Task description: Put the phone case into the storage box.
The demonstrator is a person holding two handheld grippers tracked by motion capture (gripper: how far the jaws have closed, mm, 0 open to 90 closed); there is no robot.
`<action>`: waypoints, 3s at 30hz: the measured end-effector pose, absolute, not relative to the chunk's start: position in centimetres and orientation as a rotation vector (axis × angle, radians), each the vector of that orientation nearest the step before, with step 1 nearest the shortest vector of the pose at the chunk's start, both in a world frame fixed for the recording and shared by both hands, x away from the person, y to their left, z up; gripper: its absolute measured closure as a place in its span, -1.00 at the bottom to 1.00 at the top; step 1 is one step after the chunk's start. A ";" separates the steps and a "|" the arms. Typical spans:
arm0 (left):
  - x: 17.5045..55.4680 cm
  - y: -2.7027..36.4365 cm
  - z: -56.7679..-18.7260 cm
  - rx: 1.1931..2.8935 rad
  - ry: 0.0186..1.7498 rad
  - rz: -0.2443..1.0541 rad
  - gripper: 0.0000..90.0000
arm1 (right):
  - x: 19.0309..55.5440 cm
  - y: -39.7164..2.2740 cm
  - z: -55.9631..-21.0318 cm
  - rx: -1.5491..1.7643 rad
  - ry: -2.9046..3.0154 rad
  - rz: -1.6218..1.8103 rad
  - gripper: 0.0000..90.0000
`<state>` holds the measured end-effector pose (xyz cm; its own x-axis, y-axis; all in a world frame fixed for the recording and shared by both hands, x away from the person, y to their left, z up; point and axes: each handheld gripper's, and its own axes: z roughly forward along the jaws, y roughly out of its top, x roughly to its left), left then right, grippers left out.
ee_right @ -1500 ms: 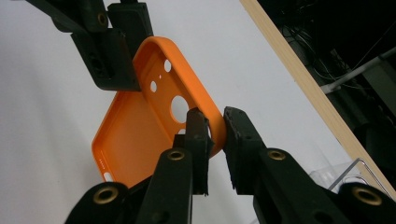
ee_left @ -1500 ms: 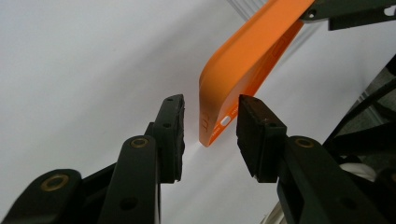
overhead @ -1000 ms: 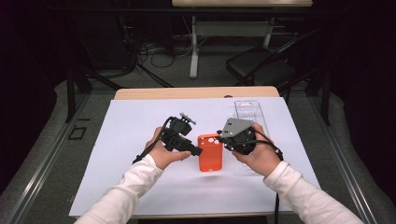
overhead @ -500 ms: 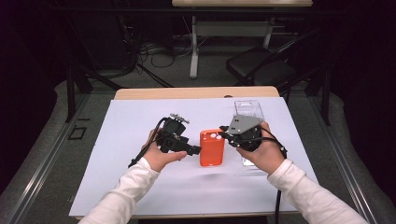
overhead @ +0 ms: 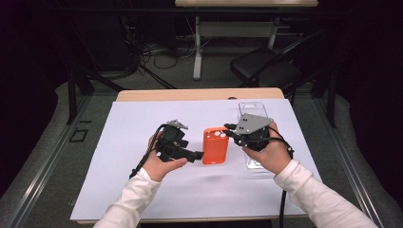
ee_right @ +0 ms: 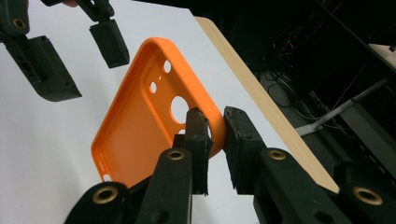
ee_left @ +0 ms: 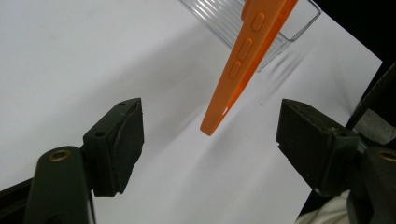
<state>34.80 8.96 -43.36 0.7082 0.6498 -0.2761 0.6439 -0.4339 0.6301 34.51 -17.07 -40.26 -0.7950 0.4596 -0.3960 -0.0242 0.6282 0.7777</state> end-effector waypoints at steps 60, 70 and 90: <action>33.9 13.2 -44.0 2.049 1.099 0.111 -0.66 | 38.7 -23.0 -37.0 0.314 2.146 0.974 0.78; 33.9 13.5 -44.0 2.047 1.108 0.110 -0.66 | 40.0 -24.8 -36.9 0.353 2.122 0.926 0.78; 33.9 13.8 -44.1 2.039 1.121 0.109 -0.66 | 41.7 -27.6 -37.5 0.392 2.089 0.864 0.78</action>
